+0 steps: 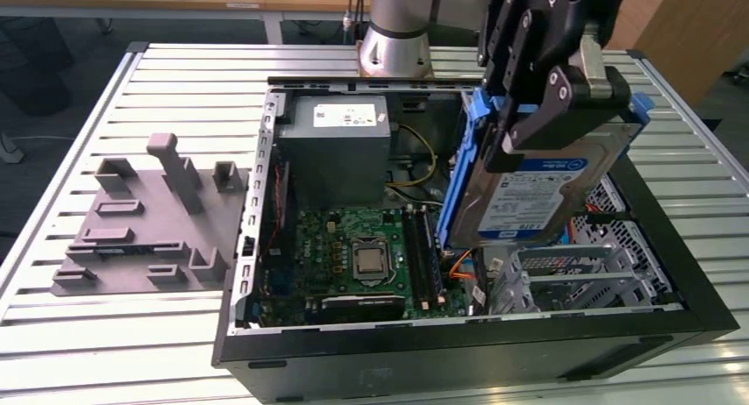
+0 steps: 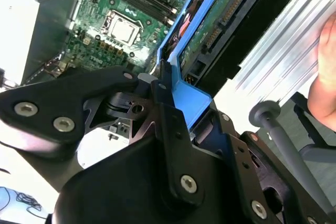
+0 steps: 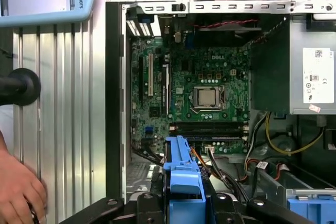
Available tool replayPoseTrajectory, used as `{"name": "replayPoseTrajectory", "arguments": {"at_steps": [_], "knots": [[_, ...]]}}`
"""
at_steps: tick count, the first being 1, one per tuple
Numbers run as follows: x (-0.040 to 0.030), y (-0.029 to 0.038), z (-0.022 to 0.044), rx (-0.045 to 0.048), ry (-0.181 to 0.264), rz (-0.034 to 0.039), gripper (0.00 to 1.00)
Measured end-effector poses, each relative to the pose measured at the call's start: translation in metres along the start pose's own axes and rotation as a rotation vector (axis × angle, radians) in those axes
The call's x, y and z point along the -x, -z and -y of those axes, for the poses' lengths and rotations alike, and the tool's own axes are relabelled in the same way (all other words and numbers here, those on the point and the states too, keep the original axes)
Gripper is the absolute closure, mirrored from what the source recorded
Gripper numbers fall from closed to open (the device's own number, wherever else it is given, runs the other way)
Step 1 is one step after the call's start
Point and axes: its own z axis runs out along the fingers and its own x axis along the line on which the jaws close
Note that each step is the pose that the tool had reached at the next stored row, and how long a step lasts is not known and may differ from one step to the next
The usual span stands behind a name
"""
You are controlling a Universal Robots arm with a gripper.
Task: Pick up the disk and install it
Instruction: 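Pick up the disk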
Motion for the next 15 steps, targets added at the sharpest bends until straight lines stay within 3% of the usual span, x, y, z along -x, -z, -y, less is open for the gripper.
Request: {"name": "replayPoseTrajectory", "arguments": {"at_steps": [3,6,15], "knots": [[-0.0057,-0.0023,0.0019,0.0,0.0,-0.0001,0.64],[-0.0067,-0.0051,0.0085,0.0,0.0,-0.0001,0.64],[-0.0062,-0.0112,0.0403,0.0014,0.0,-0.0001,0.64]]}}
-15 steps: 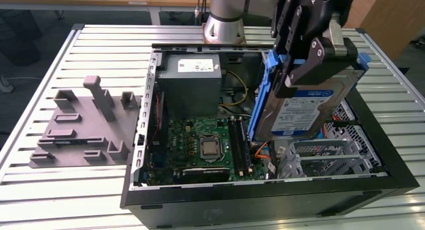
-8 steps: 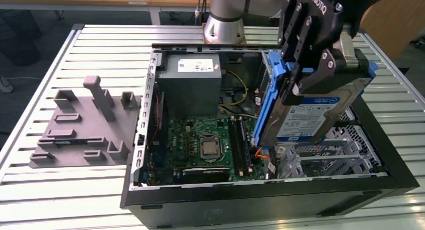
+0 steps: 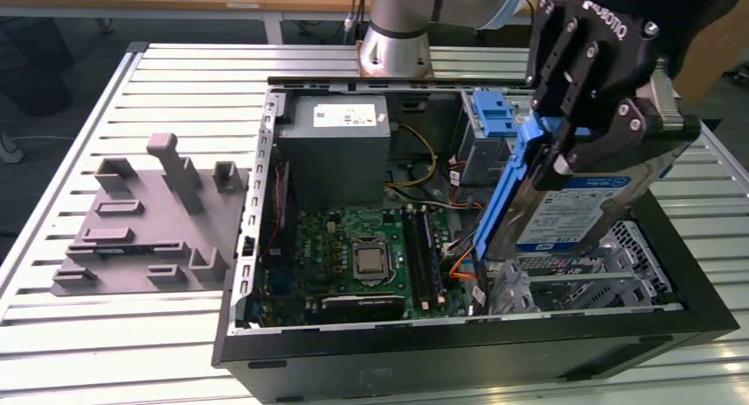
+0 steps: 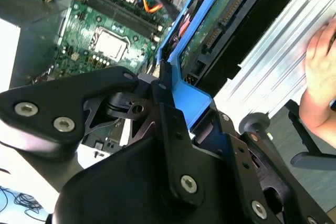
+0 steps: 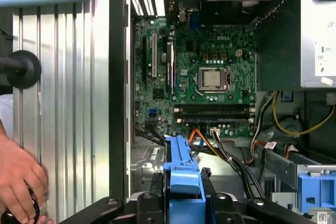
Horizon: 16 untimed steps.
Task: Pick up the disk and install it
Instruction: 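Pick up the disk, then insert the disk into the insertion slot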
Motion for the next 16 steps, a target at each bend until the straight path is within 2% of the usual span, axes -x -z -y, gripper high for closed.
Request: {"name": "replayPoseTrajectory", "arguments": {"at_steps": [3,11,16], "knots": [[0.0003,-0.001,0.0108,0.0011,0.0,0.0,0.64],[0.0008,-0.0039,0.0325,0.0039,0.0,0.0001,0.64],[0.0011,-0.0063,0.0427,0.0047,0.0,0.0,0.64]]}}
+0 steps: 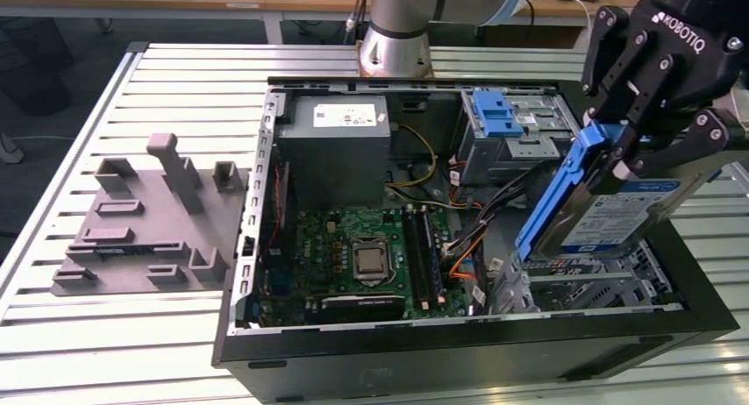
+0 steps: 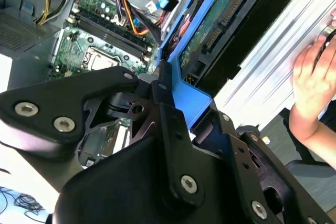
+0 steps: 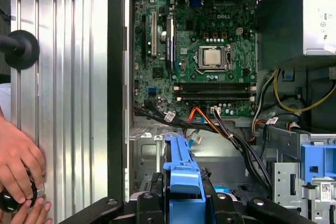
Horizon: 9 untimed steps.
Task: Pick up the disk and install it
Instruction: 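Insert the disk into the insertion slot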
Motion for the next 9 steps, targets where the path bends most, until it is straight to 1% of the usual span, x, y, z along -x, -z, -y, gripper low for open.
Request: {"name": "replayPoseTrajectory", "arguments": {"at_steps": [2,7,9], "knots": [[0.0,-0.0011,0.0023,0.0001,0.0,-0.0001,0.64],[-0.0001,-0.0027,0.0027,0.0001,0.0,0.0028,0.64],[-0.0003,-0.0043,0.0027,0.0001,0.0,0.0042,0.64]]}}
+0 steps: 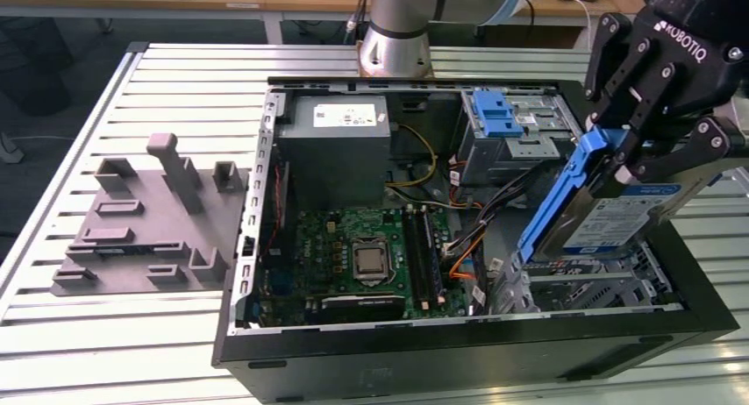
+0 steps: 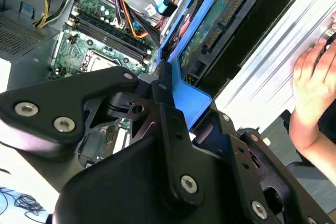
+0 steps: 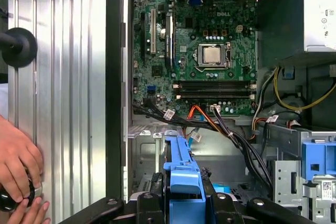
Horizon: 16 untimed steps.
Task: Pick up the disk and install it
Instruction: 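Insert the disk into the insertion slot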
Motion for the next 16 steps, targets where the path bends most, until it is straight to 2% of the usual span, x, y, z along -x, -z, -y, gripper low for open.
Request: {"name": "replayPoseTrajectory", "arguments": {"at_steps": [5,16], "knots": [[-0.0014,-0.0058,0.0029,0.0001,-0.001,0.0,0.64],[-0.0033,-0.011,0.0042,0.0002,-0.01,0.0004,0.64]]}}
